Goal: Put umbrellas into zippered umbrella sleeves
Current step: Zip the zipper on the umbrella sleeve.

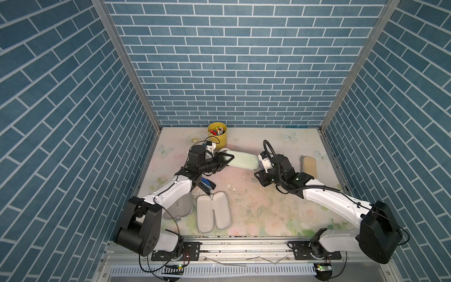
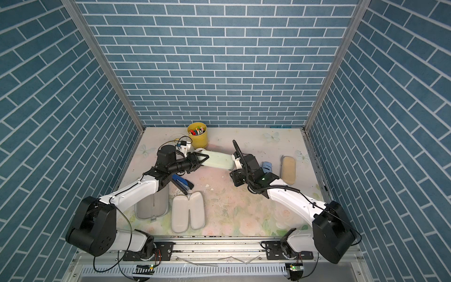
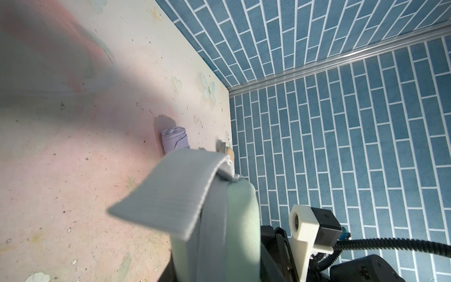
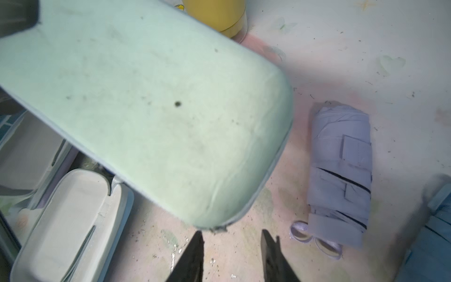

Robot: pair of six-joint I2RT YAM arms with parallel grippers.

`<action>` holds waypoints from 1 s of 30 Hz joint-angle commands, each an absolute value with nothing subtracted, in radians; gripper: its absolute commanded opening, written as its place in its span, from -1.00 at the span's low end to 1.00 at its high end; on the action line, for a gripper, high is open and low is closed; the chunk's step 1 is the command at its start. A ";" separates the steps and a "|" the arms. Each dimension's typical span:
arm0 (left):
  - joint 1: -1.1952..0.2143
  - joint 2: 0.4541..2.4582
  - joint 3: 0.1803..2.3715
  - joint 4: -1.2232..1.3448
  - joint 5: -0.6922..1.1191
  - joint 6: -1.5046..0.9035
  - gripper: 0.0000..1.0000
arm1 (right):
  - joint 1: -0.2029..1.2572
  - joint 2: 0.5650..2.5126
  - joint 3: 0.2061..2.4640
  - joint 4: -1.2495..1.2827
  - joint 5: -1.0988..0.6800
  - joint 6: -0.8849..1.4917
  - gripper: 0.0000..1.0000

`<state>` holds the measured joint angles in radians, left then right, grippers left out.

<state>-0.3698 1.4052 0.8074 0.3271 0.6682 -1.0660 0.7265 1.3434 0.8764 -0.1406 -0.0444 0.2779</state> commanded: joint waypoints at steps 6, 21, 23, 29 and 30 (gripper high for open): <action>-0.379 1.378 0.810 0.387 0.665 -1.075 -0.59 | 0.743 1.382 0.934 -0.052 -0.018 0.217 -0.71; -0.426 1.404 0.725 0.547 0.462 -1.196 -1.00 | 0.885 1.396 0.939 0.081 -0.066 0.319 -1.00; -0.439 1.416 0.713 0.587 0.437 -1.222 -1.00 | 0.900 1.415 0.942 0.119 -0.063 0.364 -1.00; -0.520 1.460 0.701 0.679 0.369 -1.274 -1.00 | 0.912 1.510 0.998 0.248 -0.035 0.486 -1.00; -0.525 1.466 0.681 0.704 0.362 -1.285 -1.00 | 0.914 1.529 1.016 0.270 -0.039 0.510 -1.00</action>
<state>-0.4931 1.4521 0.7036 0.5568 0.4053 -1.2457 0.8928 1.4990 0.9451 0.0925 -0.0036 0.4156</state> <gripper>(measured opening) 0.395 0.046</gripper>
